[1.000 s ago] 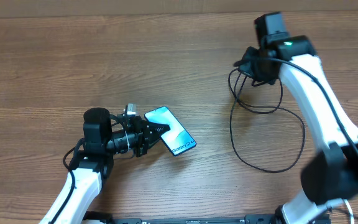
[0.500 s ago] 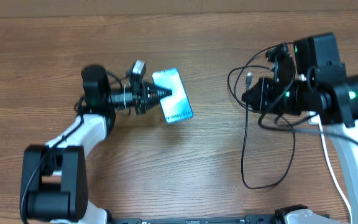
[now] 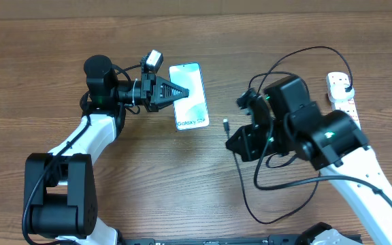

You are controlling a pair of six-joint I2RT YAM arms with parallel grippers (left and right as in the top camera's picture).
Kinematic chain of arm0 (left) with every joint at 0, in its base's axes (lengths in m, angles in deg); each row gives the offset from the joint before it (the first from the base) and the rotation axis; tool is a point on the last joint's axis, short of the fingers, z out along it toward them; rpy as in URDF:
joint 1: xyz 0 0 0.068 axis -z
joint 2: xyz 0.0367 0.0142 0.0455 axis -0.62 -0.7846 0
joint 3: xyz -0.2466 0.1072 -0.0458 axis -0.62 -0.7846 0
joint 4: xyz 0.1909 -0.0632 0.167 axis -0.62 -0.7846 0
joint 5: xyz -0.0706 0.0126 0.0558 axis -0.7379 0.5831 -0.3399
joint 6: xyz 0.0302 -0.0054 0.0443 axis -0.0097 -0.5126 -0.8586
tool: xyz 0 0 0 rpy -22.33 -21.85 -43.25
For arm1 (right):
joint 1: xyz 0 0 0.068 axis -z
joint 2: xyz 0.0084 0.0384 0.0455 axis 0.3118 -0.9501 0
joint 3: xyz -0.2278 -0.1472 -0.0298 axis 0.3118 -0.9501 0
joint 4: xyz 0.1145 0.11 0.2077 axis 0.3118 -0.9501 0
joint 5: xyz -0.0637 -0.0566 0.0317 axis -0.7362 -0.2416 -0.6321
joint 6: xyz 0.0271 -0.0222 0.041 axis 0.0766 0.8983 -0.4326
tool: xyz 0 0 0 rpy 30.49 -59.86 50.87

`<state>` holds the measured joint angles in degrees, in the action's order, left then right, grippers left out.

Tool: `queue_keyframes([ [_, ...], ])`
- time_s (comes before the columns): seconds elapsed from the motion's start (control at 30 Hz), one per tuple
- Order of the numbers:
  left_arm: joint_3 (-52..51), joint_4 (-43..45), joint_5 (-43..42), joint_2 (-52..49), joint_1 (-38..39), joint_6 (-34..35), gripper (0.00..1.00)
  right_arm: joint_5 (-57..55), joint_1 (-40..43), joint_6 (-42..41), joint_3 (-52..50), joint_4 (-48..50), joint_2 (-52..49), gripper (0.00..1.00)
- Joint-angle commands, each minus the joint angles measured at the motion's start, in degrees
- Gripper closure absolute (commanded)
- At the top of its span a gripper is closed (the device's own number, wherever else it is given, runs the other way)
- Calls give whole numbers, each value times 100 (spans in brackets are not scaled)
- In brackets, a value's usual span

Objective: Plug charger to phone and switch on socket
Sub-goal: 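Bring the USB-C plug up to the phone's bottom port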

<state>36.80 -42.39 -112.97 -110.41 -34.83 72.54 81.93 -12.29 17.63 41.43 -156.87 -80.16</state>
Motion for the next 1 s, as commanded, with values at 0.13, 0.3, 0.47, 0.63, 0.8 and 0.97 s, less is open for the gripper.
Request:
queue_keyframes([
  [0.13, 146, 39, 59, 22, 7, -240, 96, -743, -1005, -439, -20, 516, -33, 96],
  [0.3, 146, 37, 385, 22, 7, -212, 96, -994, -1268, -1043, -20, 651, -199, 96],
  [0.47, 146, 37, 439, 22, 7, -15, 96, -990, -1266, -1132, -20, 704, -389, 96],
  [0.63, 146, 37, 442, 22, 9, 114, 96, -973, -1268, -1132, -20, 876, -474, 96],
  [0.8, 146, 37, 444, 22, 9, 116, 96, -975, -1266, -1132, -20, 946, -501, 96],
  [0.97, 146, 37, 444, 22, 33, 481, 96, -975, -1268, -1132, -20, 955, -501, 96],
])
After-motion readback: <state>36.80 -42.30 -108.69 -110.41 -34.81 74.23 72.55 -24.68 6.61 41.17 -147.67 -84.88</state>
